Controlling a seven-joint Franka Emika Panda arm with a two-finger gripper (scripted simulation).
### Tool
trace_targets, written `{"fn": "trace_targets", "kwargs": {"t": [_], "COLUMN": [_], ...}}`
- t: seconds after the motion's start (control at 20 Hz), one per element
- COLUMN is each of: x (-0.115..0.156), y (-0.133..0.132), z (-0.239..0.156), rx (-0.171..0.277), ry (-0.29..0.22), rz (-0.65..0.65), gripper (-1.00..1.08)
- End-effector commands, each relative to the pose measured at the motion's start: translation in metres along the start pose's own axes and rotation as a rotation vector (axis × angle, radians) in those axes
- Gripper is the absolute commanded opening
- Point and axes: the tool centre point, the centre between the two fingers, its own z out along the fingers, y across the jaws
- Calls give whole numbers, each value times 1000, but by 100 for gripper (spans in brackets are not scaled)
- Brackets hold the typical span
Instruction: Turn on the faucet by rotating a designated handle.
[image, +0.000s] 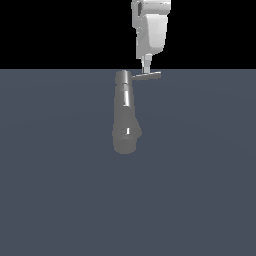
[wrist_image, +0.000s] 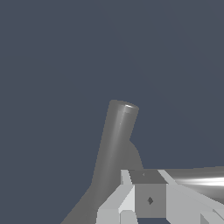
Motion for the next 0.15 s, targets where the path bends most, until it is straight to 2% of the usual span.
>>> {"fn": "trace_targets", "kwargs": {"t": [0.0,0.1], "x": [35,38], "y": [1,-1], "z": [9,10], "rx": [-11,-12], "ry": [5,5], "rz": [45,46], "gripper": [-100,-100]}}
